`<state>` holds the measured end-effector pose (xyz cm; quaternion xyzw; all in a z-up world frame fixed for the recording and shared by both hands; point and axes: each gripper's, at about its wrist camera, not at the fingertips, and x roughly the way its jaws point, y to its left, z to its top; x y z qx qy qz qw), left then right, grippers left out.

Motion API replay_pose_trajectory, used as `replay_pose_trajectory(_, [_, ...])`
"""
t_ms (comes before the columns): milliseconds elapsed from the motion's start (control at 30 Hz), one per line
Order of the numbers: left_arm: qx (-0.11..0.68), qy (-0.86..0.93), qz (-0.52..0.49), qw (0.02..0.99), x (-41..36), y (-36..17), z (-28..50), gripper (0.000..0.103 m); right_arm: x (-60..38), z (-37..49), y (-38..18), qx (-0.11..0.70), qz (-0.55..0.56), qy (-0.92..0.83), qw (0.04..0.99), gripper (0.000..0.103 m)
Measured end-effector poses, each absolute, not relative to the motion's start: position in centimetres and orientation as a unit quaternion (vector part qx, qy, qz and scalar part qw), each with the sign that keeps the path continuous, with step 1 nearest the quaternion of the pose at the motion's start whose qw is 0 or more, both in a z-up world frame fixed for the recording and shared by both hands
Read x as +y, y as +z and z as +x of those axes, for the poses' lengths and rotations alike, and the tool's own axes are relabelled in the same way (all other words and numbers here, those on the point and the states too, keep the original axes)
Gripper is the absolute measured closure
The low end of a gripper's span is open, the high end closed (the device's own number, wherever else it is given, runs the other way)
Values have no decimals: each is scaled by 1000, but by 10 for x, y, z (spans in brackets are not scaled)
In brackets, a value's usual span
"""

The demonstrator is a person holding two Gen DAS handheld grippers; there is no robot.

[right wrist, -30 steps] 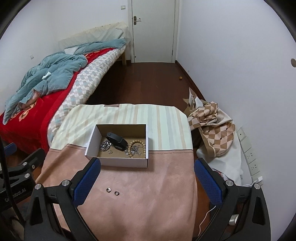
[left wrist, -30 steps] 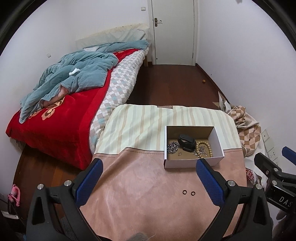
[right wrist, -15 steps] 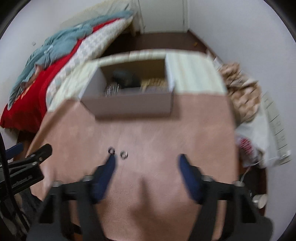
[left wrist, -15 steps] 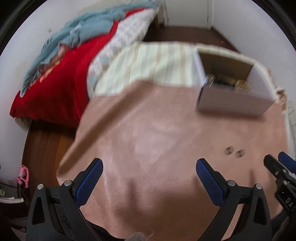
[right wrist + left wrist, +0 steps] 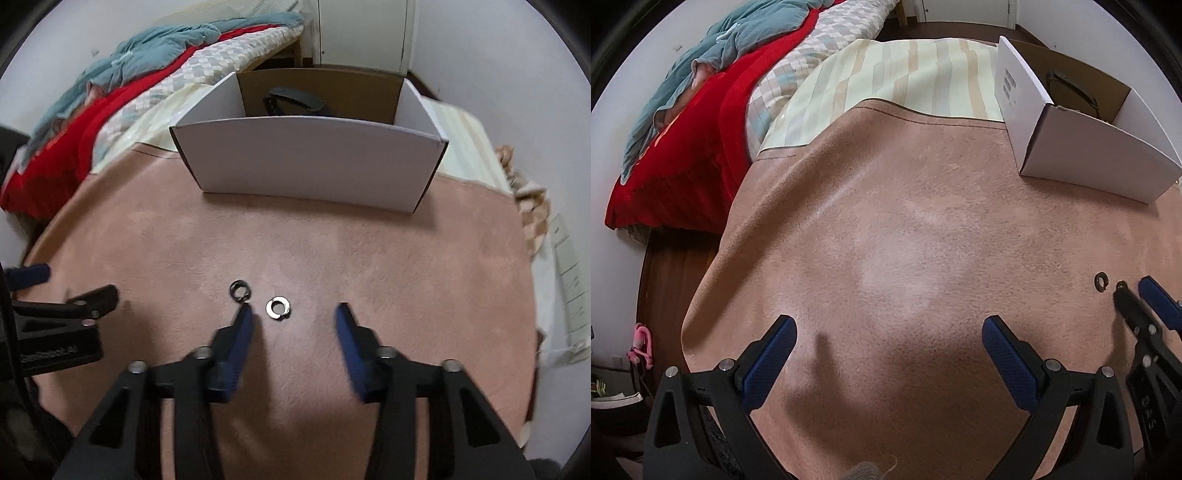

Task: Organize jewelry
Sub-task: 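Move both tools down toward the two black rings on the table, then grasp one black ring with the left tool while the right tool grasps the other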

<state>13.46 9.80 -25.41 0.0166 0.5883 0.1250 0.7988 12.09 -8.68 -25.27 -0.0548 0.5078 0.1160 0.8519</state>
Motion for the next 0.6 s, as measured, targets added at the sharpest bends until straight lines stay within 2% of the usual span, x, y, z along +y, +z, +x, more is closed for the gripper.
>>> replay_pose_trajectory(67, [586, 124, 20, 801, 95, -252, 137, 1, -84, 121, -252, 501, -69, 114, 855, 94])
replay_pose_trajectory(133, [581, 120, 24, 804, 92, -249, 138, 1, -89, 123, -251, 500, -65, 114, 856, 103])
replay_pose_trajectory(600, [575, 20, 22, 817, 12, -253, 154, 1, -174, 126, -241, 519, 55, 64, 851, 103])
